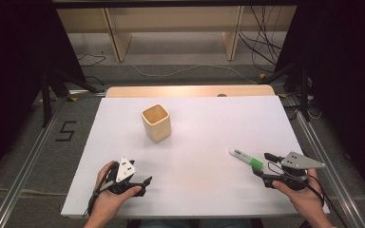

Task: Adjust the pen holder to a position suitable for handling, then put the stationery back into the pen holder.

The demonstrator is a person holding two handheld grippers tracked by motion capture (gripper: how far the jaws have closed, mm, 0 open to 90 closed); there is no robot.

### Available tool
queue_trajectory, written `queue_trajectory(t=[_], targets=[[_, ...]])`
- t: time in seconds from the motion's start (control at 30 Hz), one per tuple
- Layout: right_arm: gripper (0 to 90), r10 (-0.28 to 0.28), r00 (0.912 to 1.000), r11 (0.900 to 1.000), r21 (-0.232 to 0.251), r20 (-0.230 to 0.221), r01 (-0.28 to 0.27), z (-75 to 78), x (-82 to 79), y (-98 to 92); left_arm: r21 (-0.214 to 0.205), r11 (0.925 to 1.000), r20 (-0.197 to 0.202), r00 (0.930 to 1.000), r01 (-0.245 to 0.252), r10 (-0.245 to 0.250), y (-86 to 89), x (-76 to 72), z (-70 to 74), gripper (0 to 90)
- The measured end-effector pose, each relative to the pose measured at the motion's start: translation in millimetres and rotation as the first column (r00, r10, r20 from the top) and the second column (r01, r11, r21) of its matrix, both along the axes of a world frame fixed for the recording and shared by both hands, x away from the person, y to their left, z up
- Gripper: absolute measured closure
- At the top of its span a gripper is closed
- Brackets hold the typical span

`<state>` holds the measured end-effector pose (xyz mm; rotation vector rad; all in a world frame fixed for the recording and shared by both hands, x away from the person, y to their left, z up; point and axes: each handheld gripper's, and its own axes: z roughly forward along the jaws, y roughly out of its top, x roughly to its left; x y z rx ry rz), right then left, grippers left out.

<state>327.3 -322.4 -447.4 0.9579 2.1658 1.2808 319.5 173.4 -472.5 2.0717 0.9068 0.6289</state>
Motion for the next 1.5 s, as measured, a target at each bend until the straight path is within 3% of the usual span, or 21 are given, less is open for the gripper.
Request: queue_trajectory(t=[0.13,0.3,0.53,0.83,0.9,0.93,1.03,1.13,1.3,1.33,1.4,1.5], targets=[[24.2,-0.022,0.9997,0.9998,0.000,0.005,0.022,5.3,4.9,2.7,-0.005,1.0000,0.004,1.0000,0.006,-0.006,-2.6,0.1,1.1,16.0],[26.2,-0.065,0.9970,0.9978,-0.011,-0.041,0.065,7.9,11.2,3.0,-0.001,1.0000,0.013,0.9999,0.007,-0.007,-4.4,0.1,3.1,16.0],[49.0,-0.061,0.9934,0.9971,-0.052,-0.097,0.056,11.5,30.7,8.8,-0.006,0.9997,0.001,0.9997,0.025,-0.025,-6.7,1.6,1.4,16.0],[76.6,-0.040,0.9888,0.9978,-0.059,-0.144,0.032,14.2,59.9,24.0,-0.004,0.9999,0.014,0.9998,0.016,-0.016,-5.9,0.4,3.5,16.0],[78.2,-0.045,0.9862,0.9971,-0.068,-0.159,0.035,13.9,62.0,25.4,-0.005,0.9999,0.012,0.9998,0.016,-0.016,-6.3,-0.1,3.3,16.0],[79.5,-0.037,0.9800,0.9973,-0.070,-0.195,0.024,12.5,66.7,28.0,-0.008,0.9998,0.011,0.9998,0.015,-0.015,-6.5,0.0,3.2,16.0],[80.0,-0.051,0.9699,0.9951,-0.095,-0.238,0.029,9.4,73.8,31.9,-0.009,0.9998,0.011,0.9998,0.016,-0.016,-6.3,0.1,3.2,16.1],[79.7,-0.061,0.9644,0.9921,-0.121,-0.257,0.030,8.5,78.5,34.9,-0.014,0.9998,0.013,0.9998,0.016,-0.016,-5.9,-0.1,3.7,16.0],[79.3,-0.061,0.9666,0.9885,-0.149,-0.249,0.024,8.1,83.2,40.0,-0.020,0.9997,0.015,0.9998,0.016,-0.015,-6.4,0.0,3.6,16.1],[84.6,-0.058,0.9657,0.9887,-0.149,-0.253,0.020,8.1,83.7,40.6,-0.020,0.9997,0.015,0.9998,0.016,-0.015,-6.4,0.0,3.6,16.0],[85.4,-0.035,0.9647,0.9908,-0.135,-0.261,0.000,7.8,84.9,42.1,-0.020,0.9997,0.017,0.9997,0.015,-0.015,-5.8,0.3,4.0,16.0],[89.5,-0.045,0.9679,0.9931,-0.116,-0.247,0.016,8.0,86.4,42.0,-0.022,0.9997,0.017,0.9998,0.013,-0.013,-5.5,0.6,3.8,16.0]])
